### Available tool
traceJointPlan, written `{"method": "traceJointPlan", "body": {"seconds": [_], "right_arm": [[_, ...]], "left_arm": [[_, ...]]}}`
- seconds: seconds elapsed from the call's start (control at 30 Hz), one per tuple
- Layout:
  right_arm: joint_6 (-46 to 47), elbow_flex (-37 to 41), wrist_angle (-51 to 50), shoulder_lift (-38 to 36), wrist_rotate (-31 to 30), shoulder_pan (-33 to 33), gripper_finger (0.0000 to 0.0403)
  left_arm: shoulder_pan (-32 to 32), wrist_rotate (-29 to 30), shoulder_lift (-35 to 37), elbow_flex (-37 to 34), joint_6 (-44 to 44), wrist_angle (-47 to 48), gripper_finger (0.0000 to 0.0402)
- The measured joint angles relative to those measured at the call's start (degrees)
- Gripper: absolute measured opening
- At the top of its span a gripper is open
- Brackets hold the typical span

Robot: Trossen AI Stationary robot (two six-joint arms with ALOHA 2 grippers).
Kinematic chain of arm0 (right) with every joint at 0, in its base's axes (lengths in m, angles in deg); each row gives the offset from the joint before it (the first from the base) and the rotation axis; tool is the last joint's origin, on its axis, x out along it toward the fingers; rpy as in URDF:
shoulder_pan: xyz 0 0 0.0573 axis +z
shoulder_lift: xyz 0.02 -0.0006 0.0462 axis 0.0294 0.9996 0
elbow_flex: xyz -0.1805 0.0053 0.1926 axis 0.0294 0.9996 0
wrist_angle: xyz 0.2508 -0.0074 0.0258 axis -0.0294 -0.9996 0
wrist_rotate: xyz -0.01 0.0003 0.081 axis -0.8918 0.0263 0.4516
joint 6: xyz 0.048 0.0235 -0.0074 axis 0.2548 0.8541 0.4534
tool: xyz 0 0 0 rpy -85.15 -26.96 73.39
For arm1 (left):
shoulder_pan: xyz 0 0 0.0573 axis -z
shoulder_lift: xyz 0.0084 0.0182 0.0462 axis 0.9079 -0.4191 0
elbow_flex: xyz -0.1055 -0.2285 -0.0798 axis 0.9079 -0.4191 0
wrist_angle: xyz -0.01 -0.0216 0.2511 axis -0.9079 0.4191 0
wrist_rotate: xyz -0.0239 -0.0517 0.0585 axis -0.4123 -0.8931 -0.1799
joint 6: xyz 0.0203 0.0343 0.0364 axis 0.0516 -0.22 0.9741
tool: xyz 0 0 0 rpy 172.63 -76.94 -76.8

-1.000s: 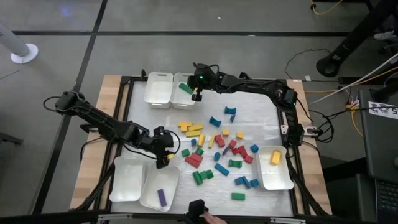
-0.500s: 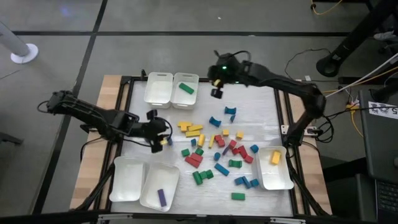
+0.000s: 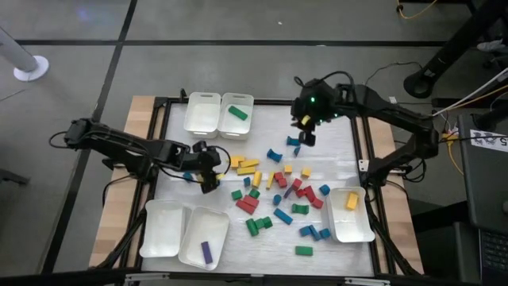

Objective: Sort blocks
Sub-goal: Put the blue block into the top left white bin

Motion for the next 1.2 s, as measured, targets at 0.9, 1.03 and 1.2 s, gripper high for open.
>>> {"method": "traceJointPlan", "body": {"seconds": [0.9,1.03,1.2], "right_arm": [[2.75,0.0,1.16,0.05,-4.54,16.98,0.0088],[2.74,0.0,1.16,0.06,-4.55,16.84,0.0088],[2.73,0.0,1.16,0.07,-4.55,16.84,0.0088]], "left_arm": [[0.04,-5.2,-12.09,-0.83,-1.12,2.49,0.0226],[0.04,-5.21,-12.44,-1.4,-1.11,2.15,0.0226],[-0.02,-5.2,-12.65,-1.42,-1.39,1.85,0.0224]]}}
